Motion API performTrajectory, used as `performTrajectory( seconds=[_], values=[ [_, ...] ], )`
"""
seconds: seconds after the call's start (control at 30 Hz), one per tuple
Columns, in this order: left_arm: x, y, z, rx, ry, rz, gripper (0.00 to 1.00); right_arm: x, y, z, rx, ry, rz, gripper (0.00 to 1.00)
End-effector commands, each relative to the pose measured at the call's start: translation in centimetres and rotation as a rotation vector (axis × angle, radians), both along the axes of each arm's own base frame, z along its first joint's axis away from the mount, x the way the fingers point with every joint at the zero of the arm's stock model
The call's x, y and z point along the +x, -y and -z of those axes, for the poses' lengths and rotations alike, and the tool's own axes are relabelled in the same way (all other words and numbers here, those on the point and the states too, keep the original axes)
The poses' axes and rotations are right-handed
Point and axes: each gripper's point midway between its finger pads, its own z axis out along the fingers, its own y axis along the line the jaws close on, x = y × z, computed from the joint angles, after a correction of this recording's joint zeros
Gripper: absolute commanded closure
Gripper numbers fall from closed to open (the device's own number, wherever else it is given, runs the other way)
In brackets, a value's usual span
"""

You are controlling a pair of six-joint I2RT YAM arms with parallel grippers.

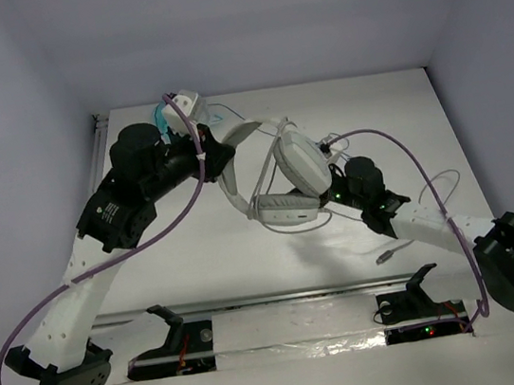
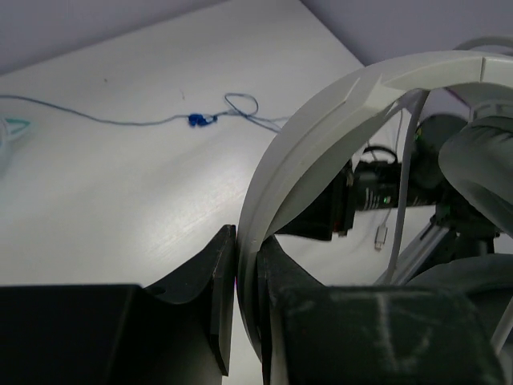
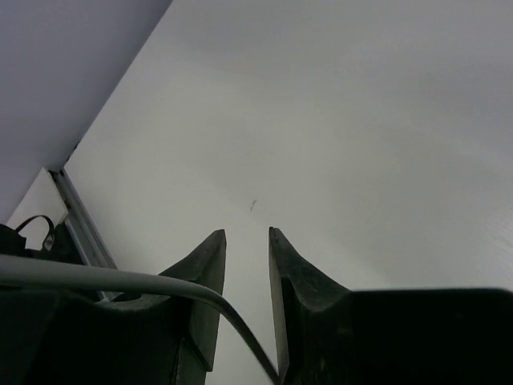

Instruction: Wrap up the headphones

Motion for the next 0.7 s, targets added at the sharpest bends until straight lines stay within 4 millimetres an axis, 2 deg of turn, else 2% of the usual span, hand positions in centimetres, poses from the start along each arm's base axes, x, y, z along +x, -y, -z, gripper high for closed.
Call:
performTrajectory(
  seconds=[0.0,0.1,0.2,0.37,0.47,0.63,0.67],
  values=[
    [0.8,-0.2,-6.9,-0.151,0.108,-0.033,1.00,-0.1,-0.5,-0.5,0.064,0.019,-0.024,0.66],
    [1.0,0.0,-9.2,-0.203,0.130,-0.026,1.00,0.1,-0.7,1.1,0.050,-0.027,-0.021,0.65],
    [1.8,-0.2,-10.1,-0.228,0.133,-0.056,1.00,-0.2,-0.7,2.3,0.038,-0.074,-0.027,0.65],
    [3.8,-2.1,-12.2,-0.270,0.168,-0.152,1.00,-0.8,-0.1,3.6,0.027,-0.124,-0.004,0.64],
    [5.2,-2.7,-12.7,-0.304,0.167,-0.195,1.00,-1.8,-0.6,4.1,0.025,-0.161,-0.029,0.64],
    [7.5,-4.1,-11.5,-0.333,0.140,-0.278,1.00,-3.3,-1.4,5.8,-0.047,-0.211,-0.016,0.66],
    [7.7,-4.2,-11.8,-0.358,0.138,-0.285,1.00,-4.3,-2.3,5.9,-0.064,-0.216,-0.040,0.67]
  ],
)
